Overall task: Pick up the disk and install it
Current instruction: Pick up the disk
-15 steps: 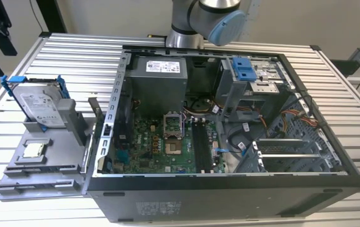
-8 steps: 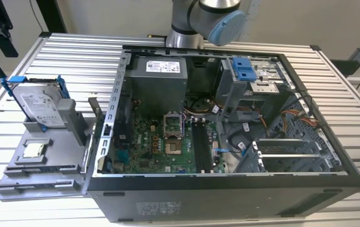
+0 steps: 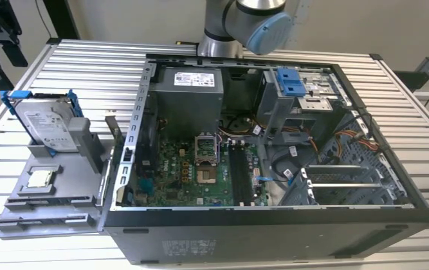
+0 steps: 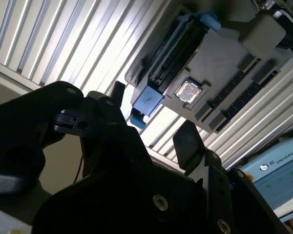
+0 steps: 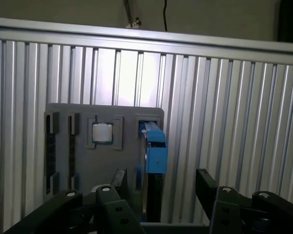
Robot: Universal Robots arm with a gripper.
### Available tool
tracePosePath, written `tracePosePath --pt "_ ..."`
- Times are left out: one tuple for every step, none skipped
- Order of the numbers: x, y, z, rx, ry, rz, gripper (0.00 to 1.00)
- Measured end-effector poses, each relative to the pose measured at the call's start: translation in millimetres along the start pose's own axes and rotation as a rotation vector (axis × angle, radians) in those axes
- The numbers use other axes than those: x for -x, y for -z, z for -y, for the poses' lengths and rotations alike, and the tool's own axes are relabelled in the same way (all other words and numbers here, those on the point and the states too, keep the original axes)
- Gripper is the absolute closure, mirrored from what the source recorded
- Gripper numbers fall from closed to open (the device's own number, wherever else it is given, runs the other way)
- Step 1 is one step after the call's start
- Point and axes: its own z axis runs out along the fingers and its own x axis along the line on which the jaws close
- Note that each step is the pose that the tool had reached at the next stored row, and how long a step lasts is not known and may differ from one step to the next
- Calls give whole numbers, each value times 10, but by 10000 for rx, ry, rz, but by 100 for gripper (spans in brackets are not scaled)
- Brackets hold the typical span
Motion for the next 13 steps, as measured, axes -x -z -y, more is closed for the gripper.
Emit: tracePosePath --pt "2 -16 -4 4 0 -2 0" --pt "4 -35 -8 2 0 -1 0" --pt "7 -53 -12 3 0 -2 0" --pt "10 -70 -15 3 1 -2 0" --pt "12 -88 -17 3 1 -2 0" --pt "13 -102 -18 3 1 -2 0" --pt "14 -106 -18 5 2 -3 0" --pt "14 -106 -18 5 1 -3 0" --pt "14 -106 -18 6 0 -3 0" --pt "14 -107 -19 5 0 -3 0" --pt "14 -108 -19 4 0 -3 0" --pt "14 -108 -19 4 0 -2 0" --pt "14 -109 -19 4 0 -3 0"
